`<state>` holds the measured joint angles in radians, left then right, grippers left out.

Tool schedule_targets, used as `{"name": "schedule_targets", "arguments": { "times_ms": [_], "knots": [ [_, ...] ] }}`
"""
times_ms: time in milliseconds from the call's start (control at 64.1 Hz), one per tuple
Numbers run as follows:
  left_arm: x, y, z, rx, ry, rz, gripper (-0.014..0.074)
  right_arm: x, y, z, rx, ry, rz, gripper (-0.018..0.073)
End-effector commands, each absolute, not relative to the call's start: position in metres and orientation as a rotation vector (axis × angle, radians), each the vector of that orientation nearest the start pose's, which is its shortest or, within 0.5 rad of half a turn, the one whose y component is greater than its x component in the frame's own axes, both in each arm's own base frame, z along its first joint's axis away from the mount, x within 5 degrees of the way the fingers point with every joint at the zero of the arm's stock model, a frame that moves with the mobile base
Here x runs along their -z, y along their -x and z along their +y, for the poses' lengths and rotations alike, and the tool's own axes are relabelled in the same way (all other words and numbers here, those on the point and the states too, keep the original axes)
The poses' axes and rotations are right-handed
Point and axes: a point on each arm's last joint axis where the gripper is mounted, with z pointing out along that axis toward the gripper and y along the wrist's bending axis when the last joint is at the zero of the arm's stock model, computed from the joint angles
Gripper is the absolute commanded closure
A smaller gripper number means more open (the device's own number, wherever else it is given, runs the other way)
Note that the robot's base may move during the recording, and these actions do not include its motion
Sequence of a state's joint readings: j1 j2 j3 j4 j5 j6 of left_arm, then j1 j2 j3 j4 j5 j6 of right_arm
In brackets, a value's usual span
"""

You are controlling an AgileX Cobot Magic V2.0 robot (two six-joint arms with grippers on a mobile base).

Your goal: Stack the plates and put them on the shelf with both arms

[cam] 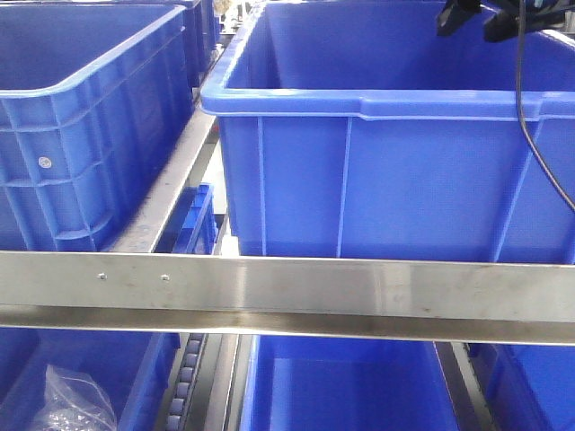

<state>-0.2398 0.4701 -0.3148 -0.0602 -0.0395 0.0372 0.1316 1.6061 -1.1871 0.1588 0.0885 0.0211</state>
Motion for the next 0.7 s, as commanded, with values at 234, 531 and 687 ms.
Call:
{"name": "schedule_targets", "arguments": {
  "times_ms": [234,531,687],
  "knots": [
    [-0.307,-0.106,-0.026,0.228,-0.145,1.480,0.0514,-0.376,-0.333,0.044,-0.178,0.027,1.850,0.0259],
    [-0.307,-0.106,-0.026,0.228,-0.145,1.480,0.0514,-0.389,-0.280,0.037,-0.153,0.056,1.827,0.0511],
    [-0.307,-0.106,-0.026,0.228,-0.145,1.480,0.0514,-0.381,-0.236,0.031,-0.154,0.053,1.785,0.0511]
  ]
}}
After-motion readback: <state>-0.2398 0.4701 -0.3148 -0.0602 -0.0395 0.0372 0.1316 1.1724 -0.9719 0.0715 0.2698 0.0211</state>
